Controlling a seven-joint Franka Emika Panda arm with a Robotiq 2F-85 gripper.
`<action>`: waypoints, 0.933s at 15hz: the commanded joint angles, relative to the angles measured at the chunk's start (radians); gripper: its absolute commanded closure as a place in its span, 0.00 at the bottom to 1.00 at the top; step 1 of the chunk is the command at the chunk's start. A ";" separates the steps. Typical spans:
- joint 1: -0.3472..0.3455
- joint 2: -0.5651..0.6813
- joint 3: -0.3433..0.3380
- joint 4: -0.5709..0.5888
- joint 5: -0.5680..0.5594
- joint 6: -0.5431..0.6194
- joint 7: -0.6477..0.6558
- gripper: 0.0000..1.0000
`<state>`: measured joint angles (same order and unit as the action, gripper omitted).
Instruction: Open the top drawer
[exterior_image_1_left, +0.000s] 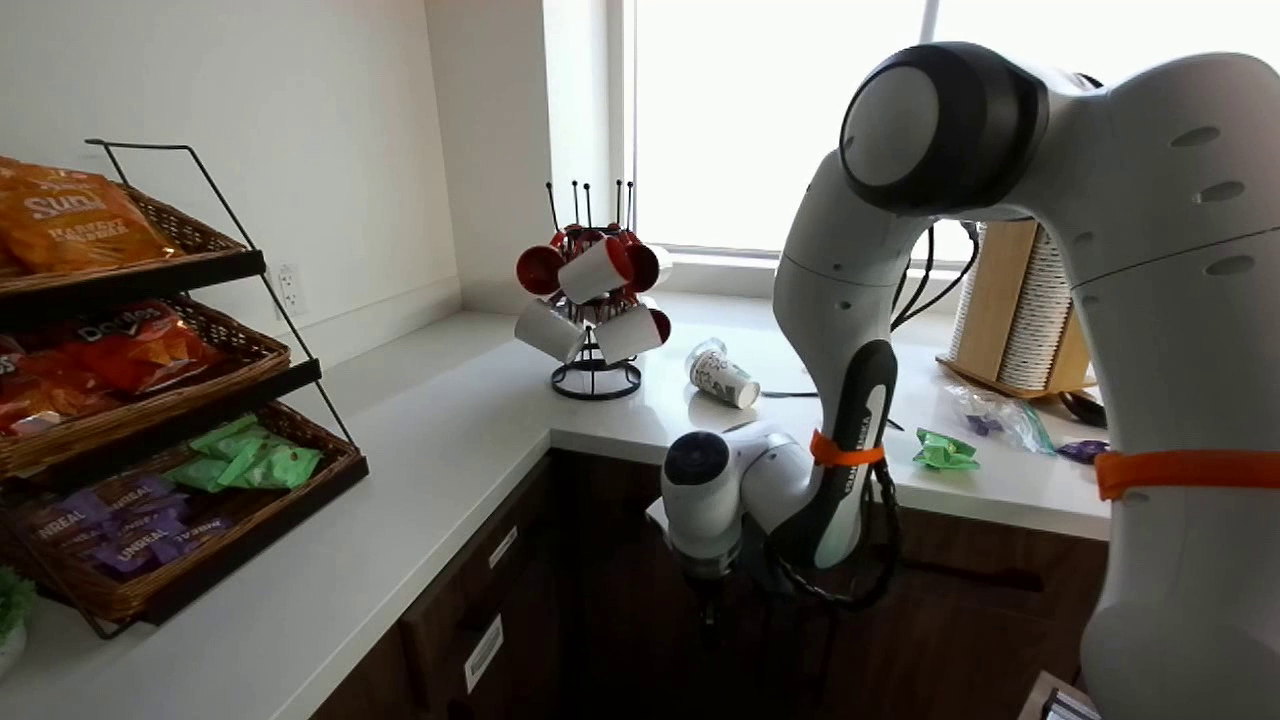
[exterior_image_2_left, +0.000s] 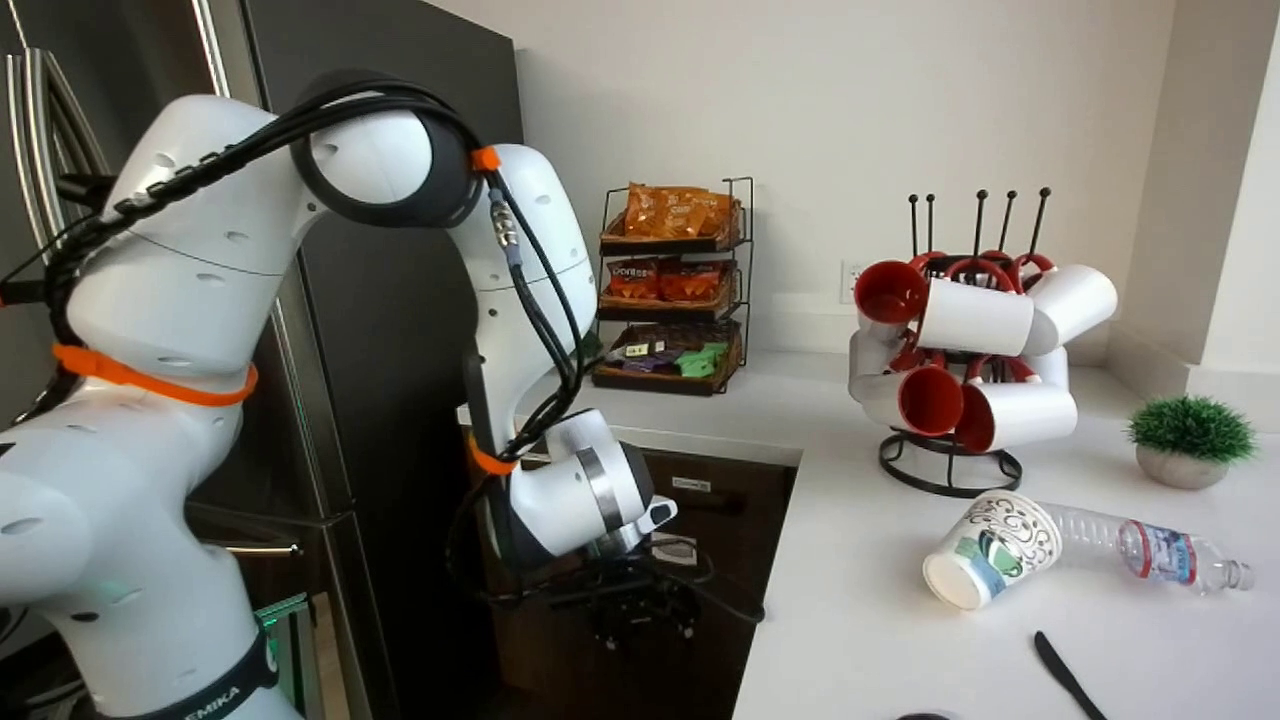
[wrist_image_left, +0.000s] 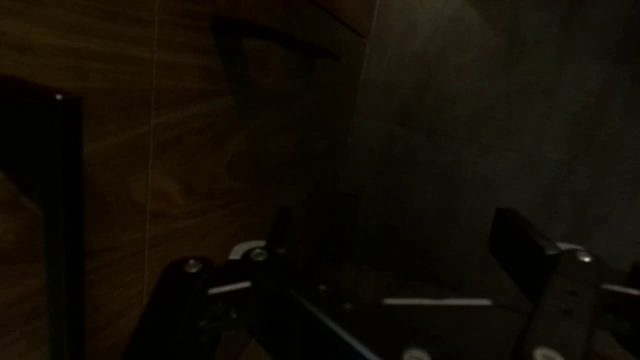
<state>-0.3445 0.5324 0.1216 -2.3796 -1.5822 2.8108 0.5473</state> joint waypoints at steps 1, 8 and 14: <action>0.009 -0.058 0.003 0.028 -0.094 0.016 0.133 0.00; 0.007 -0.054 0.017 0.142 -0.464 -0.067 0.436 0.00; 0.001 -0.005 0.018 0.146 -0.627 -0.156 0.570 0.00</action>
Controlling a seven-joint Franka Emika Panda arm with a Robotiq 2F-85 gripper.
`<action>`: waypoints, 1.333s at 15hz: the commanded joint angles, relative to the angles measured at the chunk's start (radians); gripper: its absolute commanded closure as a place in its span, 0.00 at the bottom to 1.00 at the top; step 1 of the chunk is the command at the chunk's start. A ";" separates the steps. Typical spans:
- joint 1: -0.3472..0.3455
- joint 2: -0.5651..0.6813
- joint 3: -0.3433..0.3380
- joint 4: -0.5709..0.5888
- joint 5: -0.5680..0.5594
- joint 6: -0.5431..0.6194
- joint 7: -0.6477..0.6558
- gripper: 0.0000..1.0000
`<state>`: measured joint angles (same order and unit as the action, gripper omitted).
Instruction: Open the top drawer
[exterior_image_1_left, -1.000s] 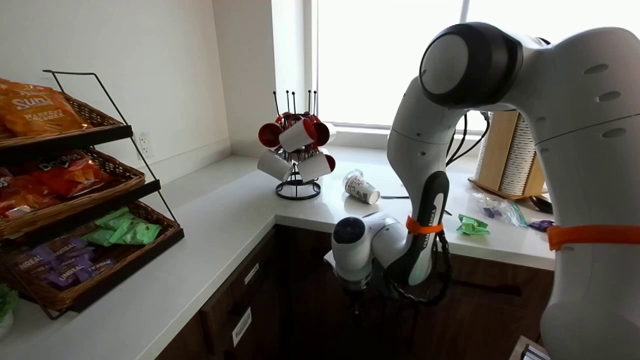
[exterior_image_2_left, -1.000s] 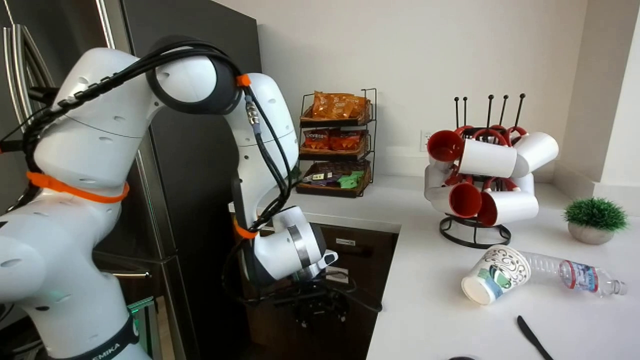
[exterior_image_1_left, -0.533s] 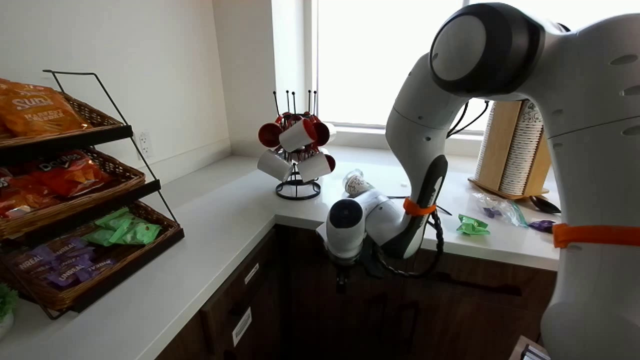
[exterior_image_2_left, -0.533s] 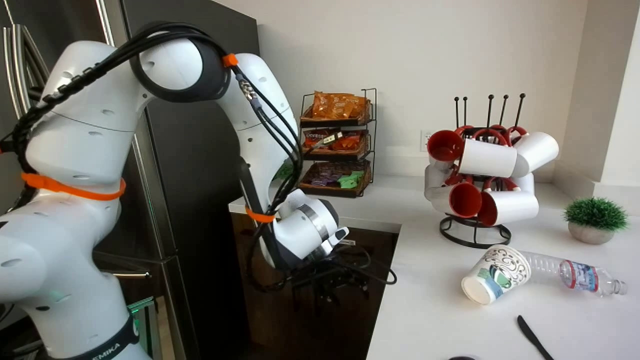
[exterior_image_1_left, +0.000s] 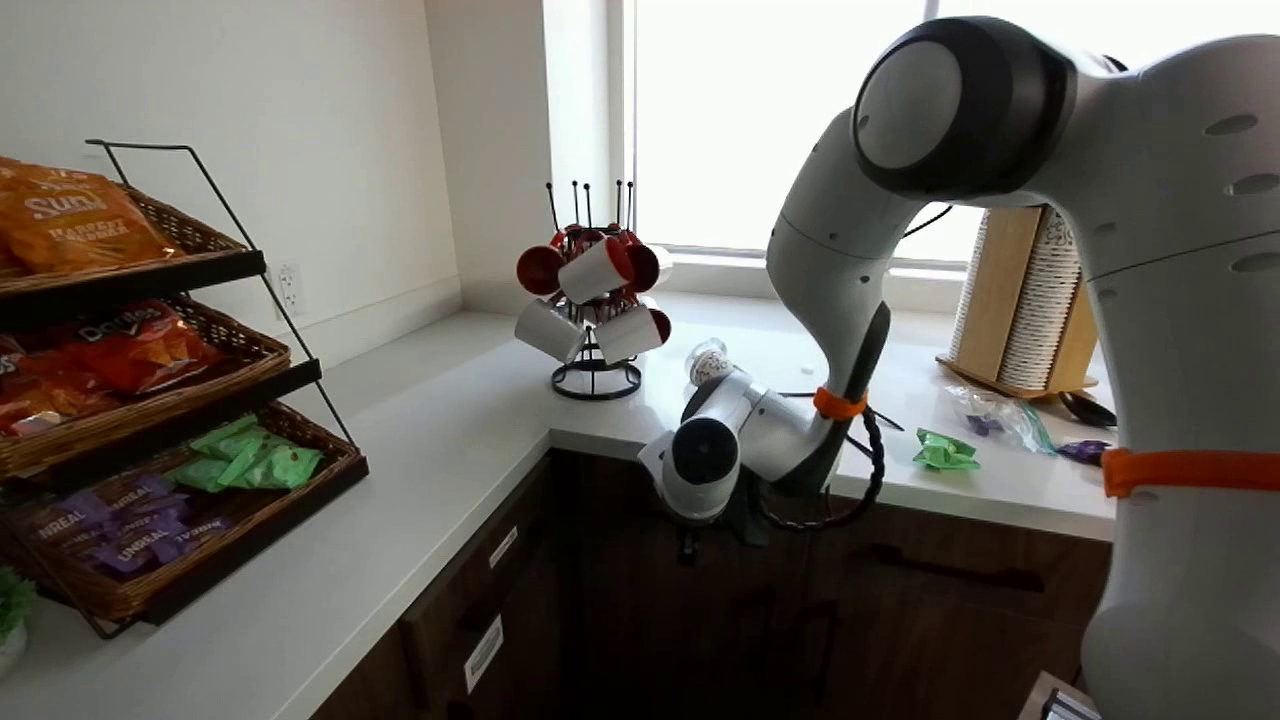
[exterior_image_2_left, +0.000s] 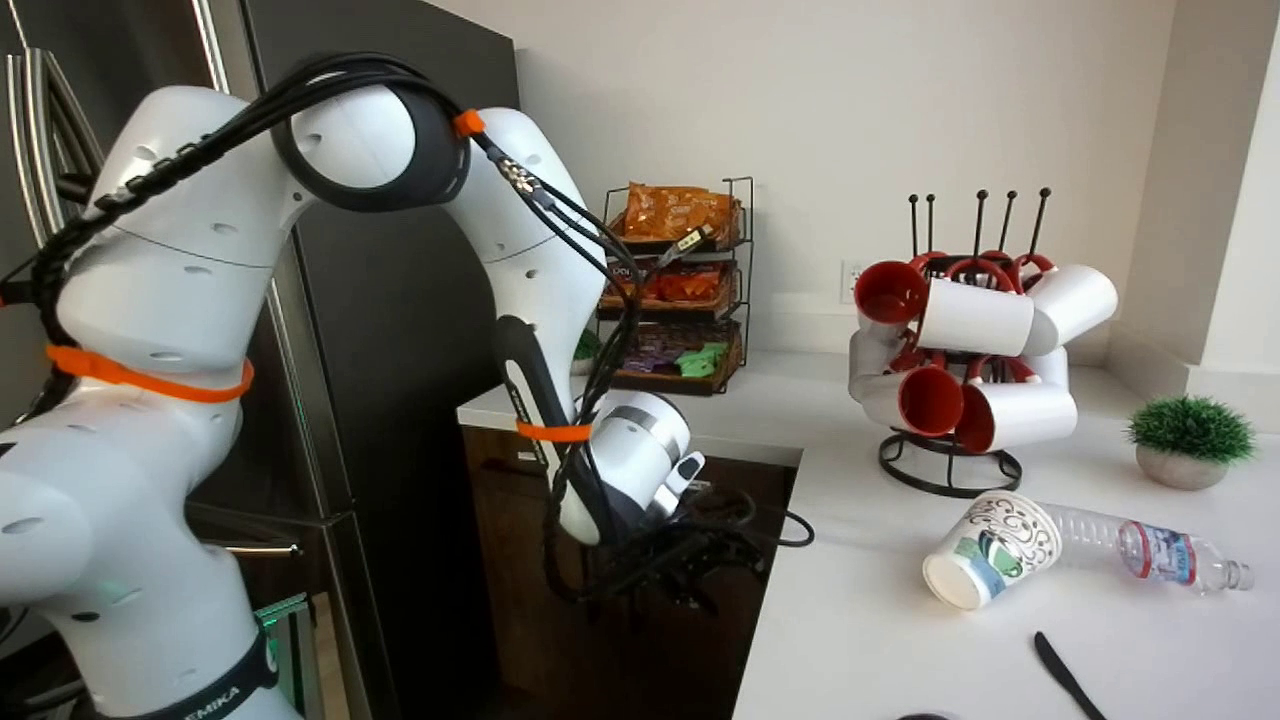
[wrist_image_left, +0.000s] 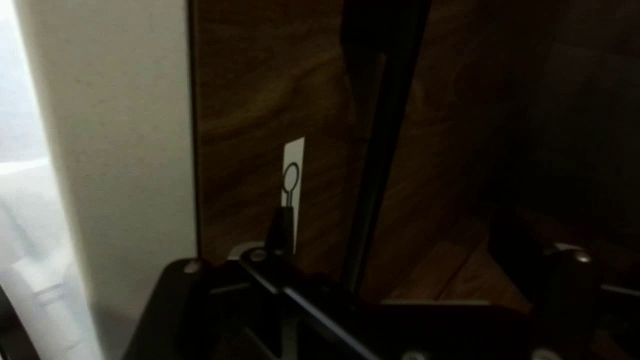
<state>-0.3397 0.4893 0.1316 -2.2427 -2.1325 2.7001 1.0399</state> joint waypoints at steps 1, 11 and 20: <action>-0.004 0.048 0.007 0.008 -0.088 -0.056 0.087 0.00; 0.005 0.129 -0.036 0.013 -0.051 -0.059 0.073 0.00; 0.005 0.086 -0.055 -0.068 0.360 0.165 -0.266 0.00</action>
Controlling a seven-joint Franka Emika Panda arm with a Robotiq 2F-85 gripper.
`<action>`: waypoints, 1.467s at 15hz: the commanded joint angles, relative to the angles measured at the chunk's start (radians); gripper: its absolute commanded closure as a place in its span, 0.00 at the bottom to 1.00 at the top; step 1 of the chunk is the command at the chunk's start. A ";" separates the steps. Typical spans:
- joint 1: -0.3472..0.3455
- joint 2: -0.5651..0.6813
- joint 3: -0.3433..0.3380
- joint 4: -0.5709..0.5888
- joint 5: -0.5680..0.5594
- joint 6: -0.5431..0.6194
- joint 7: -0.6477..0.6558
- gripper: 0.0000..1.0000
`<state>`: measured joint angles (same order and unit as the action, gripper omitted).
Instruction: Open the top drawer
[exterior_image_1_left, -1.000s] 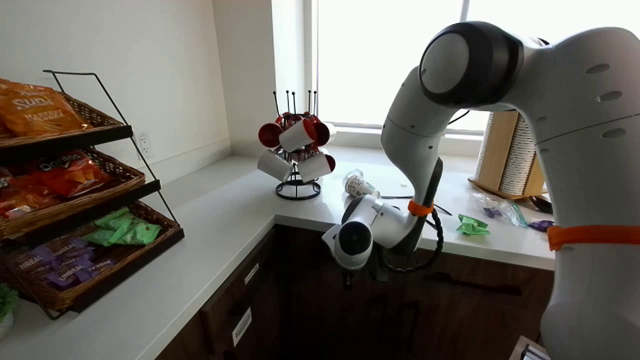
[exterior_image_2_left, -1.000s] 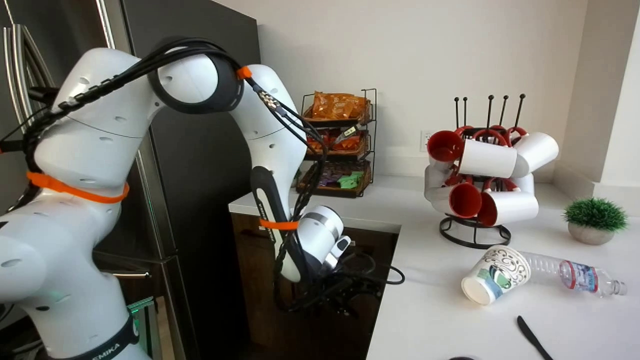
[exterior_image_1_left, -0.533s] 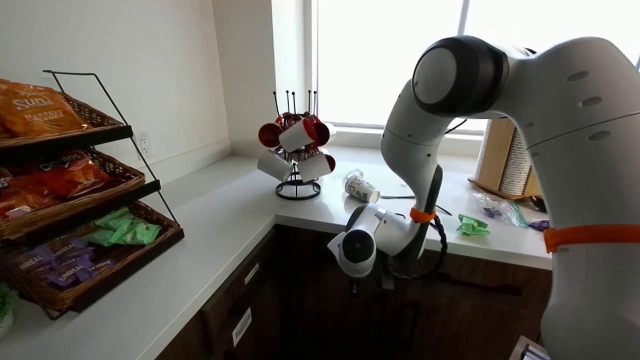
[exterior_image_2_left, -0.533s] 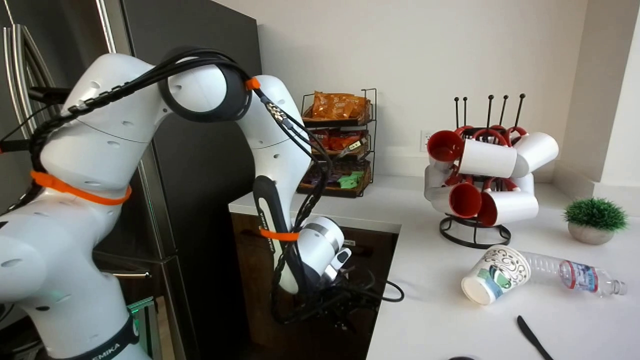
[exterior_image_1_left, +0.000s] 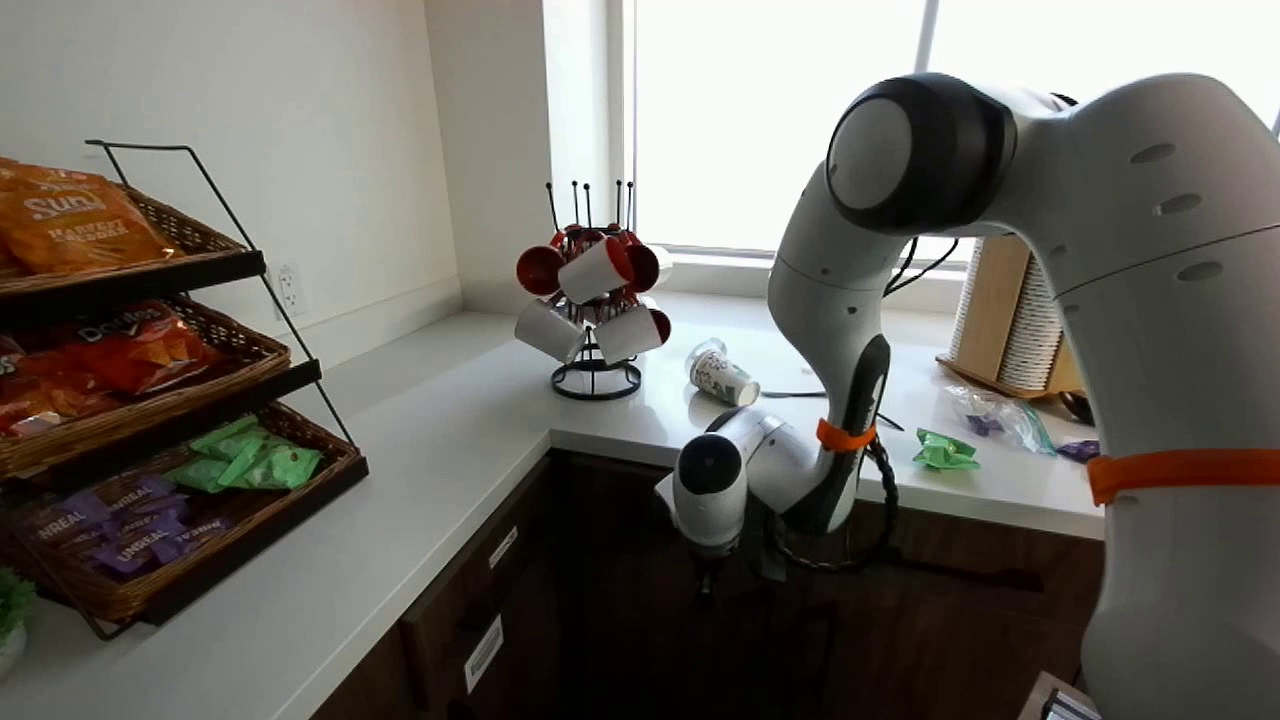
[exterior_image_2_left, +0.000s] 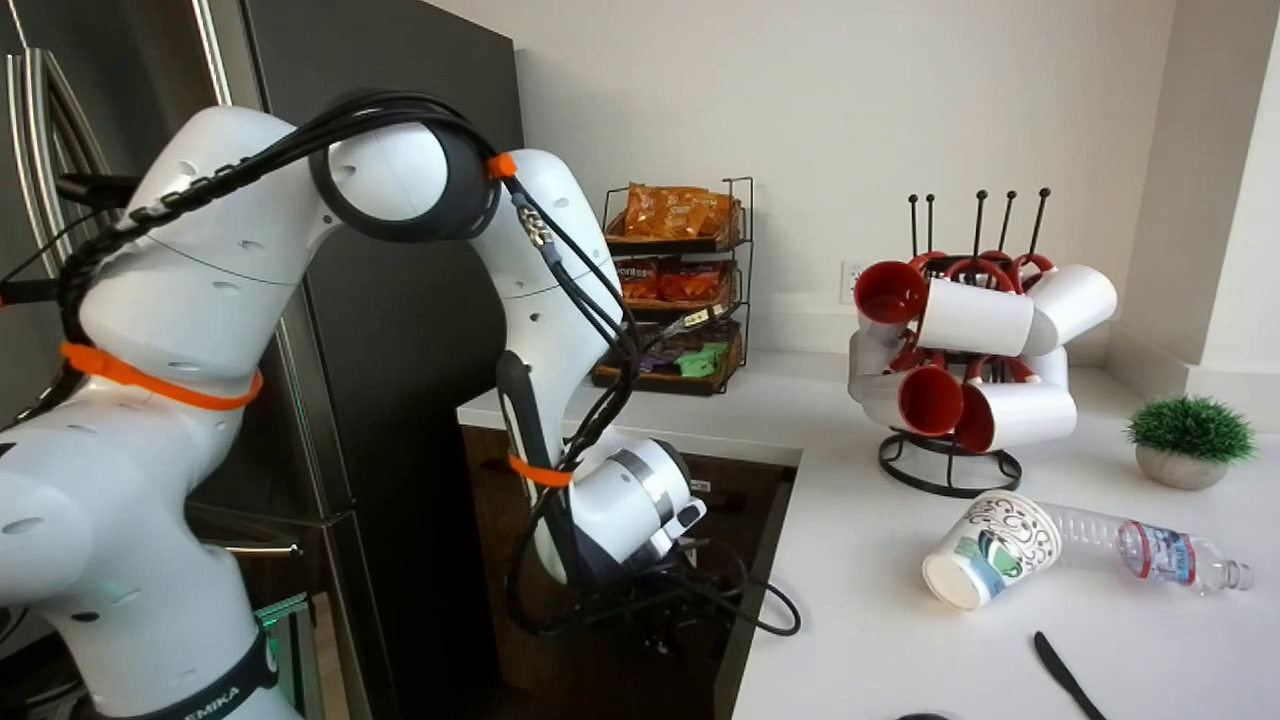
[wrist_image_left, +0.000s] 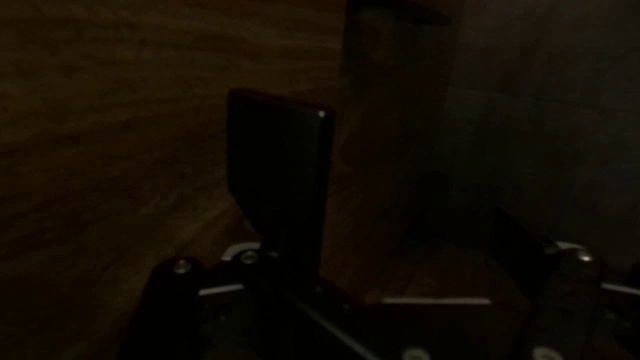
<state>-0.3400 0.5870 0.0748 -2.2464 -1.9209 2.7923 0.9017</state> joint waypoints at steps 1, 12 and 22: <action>0.009 -0.032 0.008 -0.085 0.195 0.068 -0.160 0.00; 0.029 -0.271 0.090 -0.226 0.247 0.019 -0.131 0.00; 0.022 -0.455 0.123 -0.198 0.597 -0.054 -0.282 0.25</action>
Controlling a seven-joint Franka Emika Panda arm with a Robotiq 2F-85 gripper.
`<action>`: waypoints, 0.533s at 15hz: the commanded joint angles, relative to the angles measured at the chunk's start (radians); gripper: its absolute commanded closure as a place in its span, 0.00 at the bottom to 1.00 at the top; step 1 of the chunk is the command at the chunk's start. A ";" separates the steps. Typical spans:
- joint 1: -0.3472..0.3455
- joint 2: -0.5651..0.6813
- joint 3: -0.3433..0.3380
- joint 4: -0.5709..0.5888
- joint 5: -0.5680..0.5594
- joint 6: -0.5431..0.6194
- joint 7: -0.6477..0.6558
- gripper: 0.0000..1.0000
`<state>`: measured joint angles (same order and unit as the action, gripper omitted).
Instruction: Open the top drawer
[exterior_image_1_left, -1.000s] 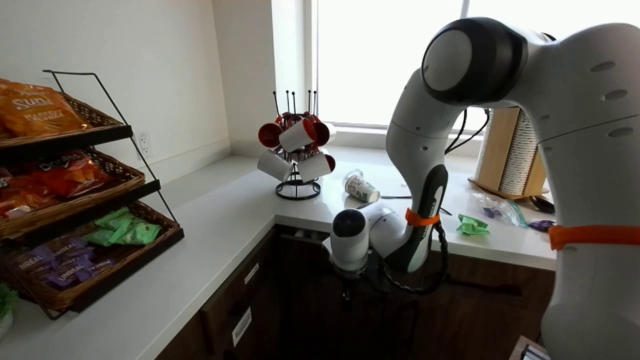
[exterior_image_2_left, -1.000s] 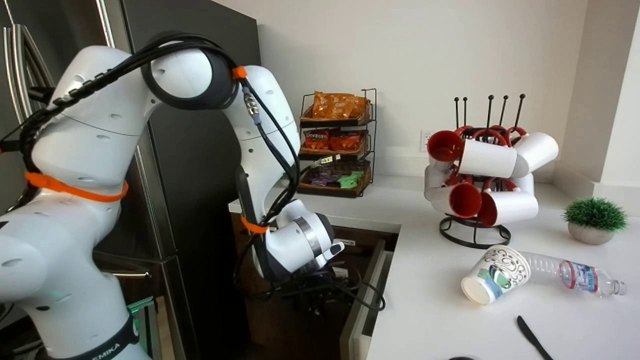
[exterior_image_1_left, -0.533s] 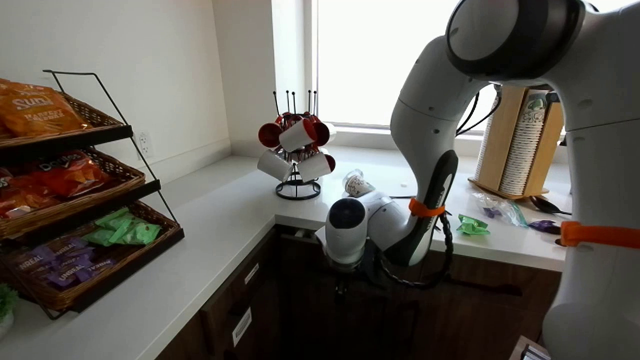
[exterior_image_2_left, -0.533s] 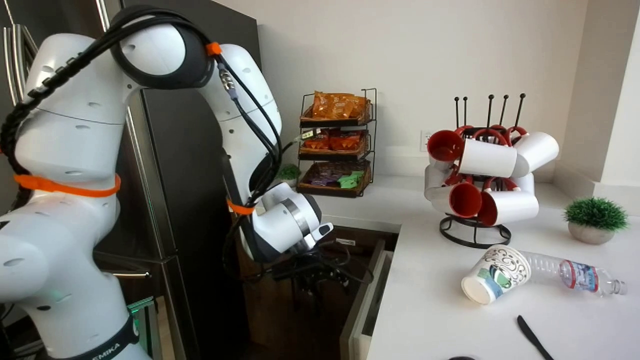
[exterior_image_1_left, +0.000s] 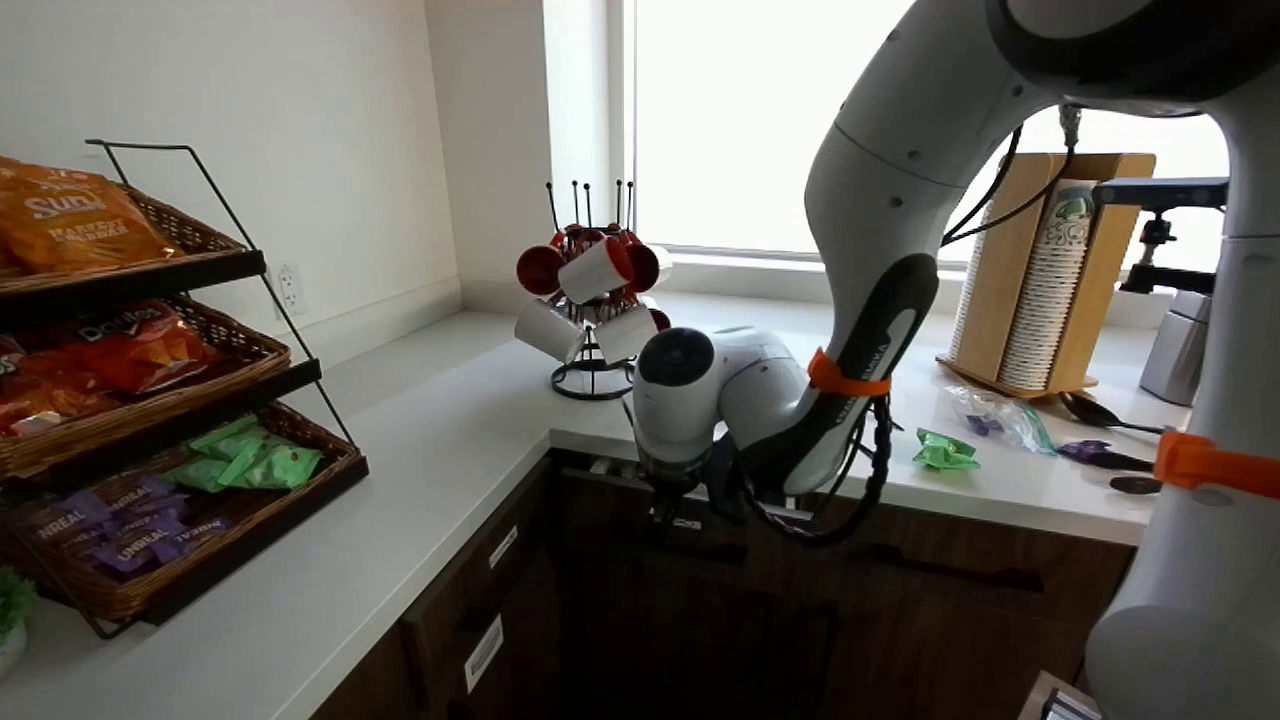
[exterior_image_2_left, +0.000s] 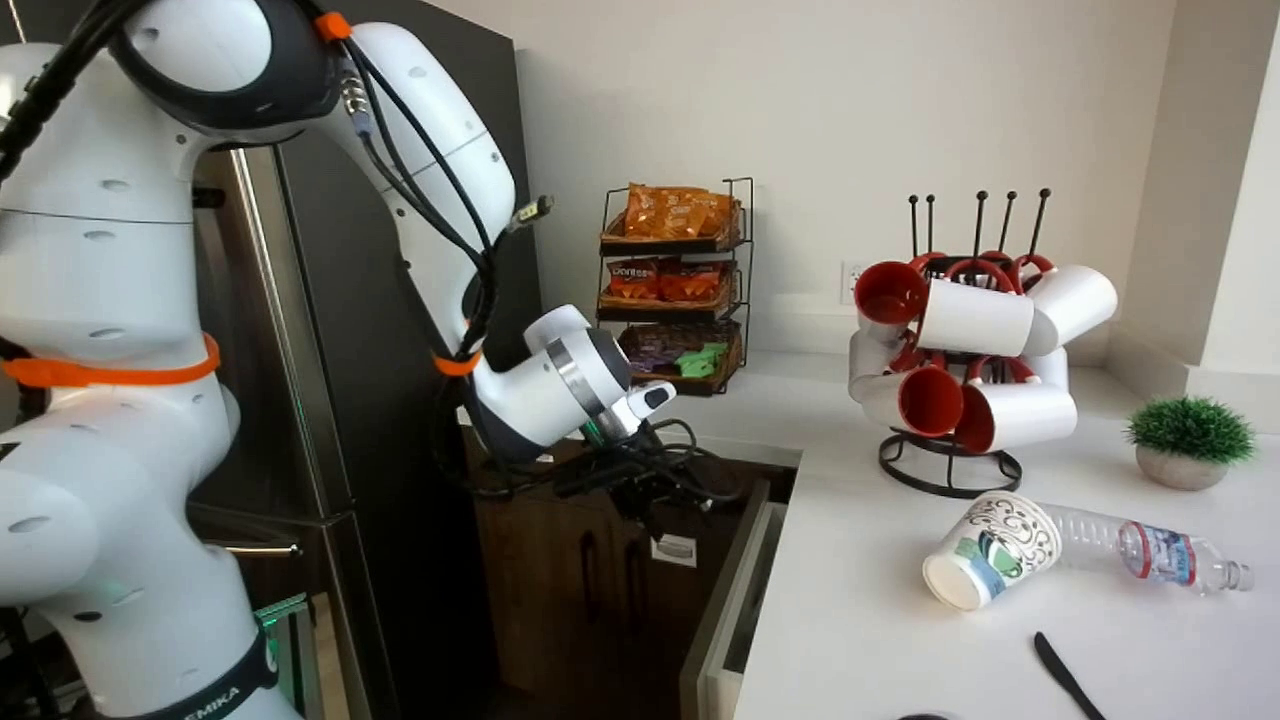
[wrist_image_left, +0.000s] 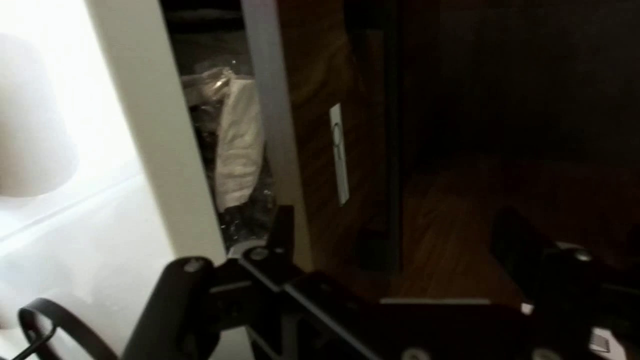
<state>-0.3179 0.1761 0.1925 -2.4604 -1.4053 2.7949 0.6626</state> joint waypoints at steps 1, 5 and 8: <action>-0.002 -0.047 0.000 0.037 0.085 -0.070 -0.033 0.26; -0.006 -0.027 -0.021 0.125 0.143 -0.206 0.083 0.58; 0.073 -0.002 -0.132 0.153 0.260 -0.280 0.077 0.81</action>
<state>-0.3310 0.1424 0.1636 -2.3335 -1.2576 2.5780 0.7383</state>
